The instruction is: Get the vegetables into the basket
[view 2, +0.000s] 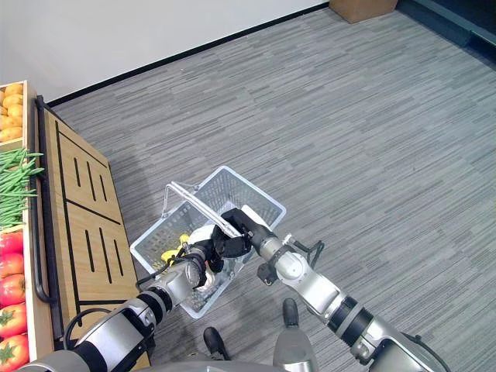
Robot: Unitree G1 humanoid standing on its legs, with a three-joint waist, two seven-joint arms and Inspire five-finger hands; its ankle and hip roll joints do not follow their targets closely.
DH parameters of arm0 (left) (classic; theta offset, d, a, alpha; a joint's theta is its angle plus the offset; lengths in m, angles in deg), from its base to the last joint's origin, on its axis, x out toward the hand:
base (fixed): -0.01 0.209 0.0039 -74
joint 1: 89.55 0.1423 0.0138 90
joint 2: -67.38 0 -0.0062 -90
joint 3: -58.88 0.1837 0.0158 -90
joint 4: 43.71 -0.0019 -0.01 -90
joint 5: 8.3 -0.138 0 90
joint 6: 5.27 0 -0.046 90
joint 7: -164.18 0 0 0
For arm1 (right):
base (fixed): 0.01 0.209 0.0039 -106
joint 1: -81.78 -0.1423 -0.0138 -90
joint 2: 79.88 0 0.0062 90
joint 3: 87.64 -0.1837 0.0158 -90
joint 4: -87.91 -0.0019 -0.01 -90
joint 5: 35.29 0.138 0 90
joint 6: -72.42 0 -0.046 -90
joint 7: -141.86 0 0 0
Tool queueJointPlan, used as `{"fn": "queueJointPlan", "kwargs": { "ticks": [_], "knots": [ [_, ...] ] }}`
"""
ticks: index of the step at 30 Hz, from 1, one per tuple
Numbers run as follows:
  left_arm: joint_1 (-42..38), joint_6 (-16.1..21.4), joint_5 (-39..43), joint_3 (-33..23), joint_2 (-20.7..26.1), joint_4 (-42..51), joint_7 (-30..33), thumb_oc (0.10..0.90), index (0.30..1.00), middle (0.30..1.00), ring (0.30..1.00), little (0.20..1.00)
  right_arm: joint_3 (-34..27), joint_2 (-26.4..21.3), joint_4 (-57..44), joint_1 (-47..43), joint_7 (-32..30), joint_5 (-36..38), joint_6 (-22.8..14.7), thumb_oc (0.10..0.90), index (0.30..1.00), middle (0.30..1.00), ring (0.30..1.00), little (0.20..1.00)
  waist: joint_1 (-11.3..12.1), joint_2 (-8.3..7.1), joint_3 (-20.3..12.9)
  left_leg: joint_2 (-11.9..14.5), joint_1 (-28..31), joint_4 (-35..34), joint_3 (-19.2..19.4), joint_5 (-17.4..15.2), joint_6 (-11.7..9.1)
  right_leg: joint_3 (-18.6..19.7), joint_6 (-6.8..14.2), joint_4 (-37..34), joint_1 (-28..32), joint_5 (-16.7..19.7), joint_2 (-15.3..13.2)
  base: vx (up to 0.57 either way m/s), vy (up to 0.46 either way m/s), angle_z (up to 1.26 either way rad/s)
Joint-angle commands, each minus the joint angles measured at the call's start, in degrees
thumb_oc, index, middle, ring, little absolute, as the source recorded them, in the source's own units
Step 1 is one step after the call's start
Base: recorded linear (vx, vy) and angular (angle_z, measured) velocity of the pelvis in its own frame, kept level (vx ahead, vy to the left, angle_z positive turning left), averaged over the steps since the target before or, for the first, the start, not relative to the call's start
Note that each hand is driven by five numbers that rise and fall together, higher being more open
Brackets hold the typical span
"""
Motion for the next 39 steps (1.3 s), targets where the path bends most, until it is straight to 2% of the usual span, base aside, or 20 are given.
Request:
{"fn": "queueJointPlan", "kwargs": {
  "ticks": [1,5,12,13,18,26,32,39],
  "knots": [
    [-6.28,1.87,-2.87,2.91,-0.18,-2.30,2.28,0.900,1.000,1.000,1.000,1.000,-2.19,7.86,-8.62,-11.20,-0.67,2.06,-12.40,0.400,0.300,0.300,0.300,0.300,0.46,-0.83,-2.45,1.29,0.20,0.06,-2.79,0.12,-3.24,1.35,2.92,0.44,0.81,-3.73,-0.32,0.00,0.000,0.00],
    [-4.71,3.54,-2.54,4.14,0.37,0.66,-0.06,0.900,1.000,1.000,1.000,1.000,-2.04,8.09,-3.64,-10.48,-0.37,-0.52,-10.86,0.400,0.300,0.300,0.300,0.300,0.95,-0.36,-2.90,1.05,1.30,0.06,-3.19,-0.33,-3.13,0.98,2.85,0.50,2.14,-4.14,-0.64,0.00,0.000,0.00],
    [0.01,5.01,0.23,3.65,1.56,3.12,-5.28,0.900,1.000,1.000,1.000,1.000,-4.96,5.83,4.14,-5.63,0.31,-7.77,-8.46,0.400,0.300,0.300,0.300,0.300,1.72,0.24,-4.00,0.67,2.77,0.06,-4.13,-1.05,-2.91,0.18,2.65,0.60,4.25,-4.99,-0.94,0.02,0.001,0.04],
    [2.05,5.71,1.00,3.07,2.20,4.05,-6.67,0.900,1.000,1.000,1.000,1.000,-7.13,4.81,7.64,-3.31,0.12,-9.38,-7.96,0.400,0.300,0.300,0.300,0.300,2.02,0.42,-4.45,0.56,3.32,0.08,-4.51,-1.30,-2.85,-0.06,2.57,0.68,4.98,-5.27,-1.00,0.04,-0.003,0.09],
    [7.97,6.52,2.91,0.94,6.30,9.68,-9.60,0.900,1.000,1.000,1.000,1.000,-13.50,1.56,12.64,1.48,-0.67,-15.28,-6.78,0.400,0.300,0.300,0.300,0.300,3.31,0.34,-5.46,0.35,4.59,0.32,-5.61,-2.00,-2.71,-1.11,2.60,0.80,7.08,-6.10,-1.26,0.04,-0.003,0.14],
    [14.77,6.82,7.56,-4.17,9.72,12.51,-10.66,0.900,1.000,1.000,1.000,1.000,-21.35,0.31,23.38,6.72,-3.21,-19.21,-5.16,0.400,0.300,0.300,0.300,0.300,4.45,-0.26,-6.44,-0.04,6.07,0.44,-6.74,-2.65,-2.35,-1.78,2.61,1.23,8.87,-6.79,-1.46,0.02,0.004,0.06],
    [18.28,5.97,8.16,-8.34,9.78,4.77,-9.41,0.900,1.000,1.000,1.000,1.000,-27.77,1.00,37.78,11.62,-5.84,-17.25,-4.36,0.400,0.300,0.300,0.300,0.300,4.57,-1.27,-6.55,-0.44,6.34,0.59,-7.20,-3.01,-2.05,-1.98,2.69,1.82,9.12,-7.05,-1.63,0.00,0.005,0.02],
    [19.59,5.63,9.70,-11.72,8.99,-5.17,-8.70,0.900,1.000,1.000,1.000,1.000,-29.15,0.56,49.39,13.98,-6.91,-21.14,-3.45,0.400,0.300,0.300,0.300,0.300,4.26,-2.05,-6.96,-0.73,6.66,0.50,-7.01,-3.41,-1.87,-1.39,2.72,2.09,8.94,-7.06,-1.70,0.00,0.000,0.00]
  ]
}}
